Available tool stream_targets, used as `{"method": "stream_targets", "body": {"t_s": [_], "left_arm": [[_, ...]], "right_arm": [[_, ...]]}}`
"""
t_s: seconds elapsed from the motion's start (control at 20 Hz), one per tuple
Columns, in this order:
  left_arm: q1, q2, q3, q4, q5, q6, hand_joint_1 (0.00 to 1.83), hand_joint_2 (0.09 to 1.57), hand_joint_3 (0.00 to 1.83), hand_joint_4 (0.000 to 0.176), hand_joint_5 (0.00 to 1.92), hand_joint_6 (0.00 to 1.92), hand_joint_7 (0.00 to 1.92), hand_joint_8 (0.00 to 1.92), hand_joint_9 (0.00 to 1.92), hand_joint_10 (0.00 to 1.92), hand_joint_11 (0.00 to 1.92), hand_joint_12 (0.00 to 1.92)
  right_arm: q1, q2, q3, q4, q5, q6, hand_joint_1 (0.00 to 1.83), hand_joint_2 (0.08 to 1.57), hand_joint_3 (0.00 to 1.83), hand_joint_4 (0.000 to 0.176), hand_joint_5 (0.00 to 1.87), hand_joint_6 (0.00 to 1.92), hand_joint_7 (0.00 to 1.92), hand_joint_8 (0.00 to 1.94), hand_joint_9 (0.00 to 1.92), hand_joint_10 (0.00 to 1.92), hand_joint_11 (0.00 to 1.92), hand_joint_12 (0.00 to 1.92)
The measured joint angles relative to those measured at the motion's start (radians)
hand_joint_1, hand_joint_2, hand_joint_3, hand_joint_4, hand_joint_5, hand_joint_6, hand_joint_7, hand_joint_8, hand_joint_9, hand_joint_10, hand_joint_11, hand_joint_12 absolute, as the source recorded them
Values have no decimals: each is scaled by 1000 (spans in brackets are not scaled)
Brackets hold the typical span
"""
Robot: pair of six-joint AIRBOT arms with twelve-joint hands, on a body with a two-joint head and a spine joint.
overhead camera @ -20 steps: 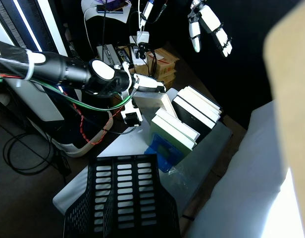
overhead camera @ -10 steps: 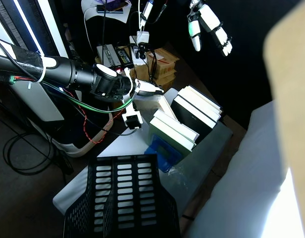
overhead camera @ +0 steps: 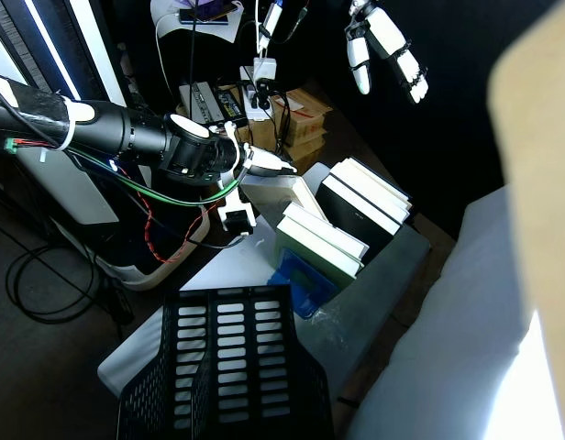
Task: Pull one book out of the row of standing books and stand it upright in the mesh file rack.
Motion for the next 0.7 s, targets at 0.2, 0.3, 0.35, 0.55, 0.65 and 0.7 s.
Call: {"method": "stream_targets", "body": {"t_s": [0.2,0.3,0.35,0.55,0.65,0.7], "left_arm": [[0,0,0,0,-8,0,594,1324,0,54,89,0,17,3,0,0,0,0],[0,0,0,0,-9,-1,564,1330,1,58,76,0,16,1,0,0,0,0],[0,0,0,0,-10,-2,566,1334,2,51,79,2,19,2,0,0,0,0],[0,0,0,-4,-10,-4,657,1314,0,46,105,8,34,4,0,0,0,0],[0,0,0,-4,-10,-4,597,1328,2,53,81,0,23,0,0,0,0,0],[0,0,0,-4,-10,-5,605,1326,1,49,84,2,26,2,0,0,0,0]], "right_arm": [[36,26,-2,47,35,2,1032,1175,0,0,552,54,477,18,269,40,0,0],[50,38,0,63,47,3,1032,1175,0,0,552,53,477,17,269,40,0,0],[55,44,0,81,48,2,1032,1175,0,0,552,53,477,17,269,40,0,0],[68,61,3,136,64,-16,784,929,0,0,0,0,0,0,0,0,0,0],[74,71,-11,156,71,-47,757,938,0,0,0,0,0,0,0,0,0,0],[80,77,-23,175,72,-66,756,927,0,0,0,0,0,0,0,0,0,0]]}}
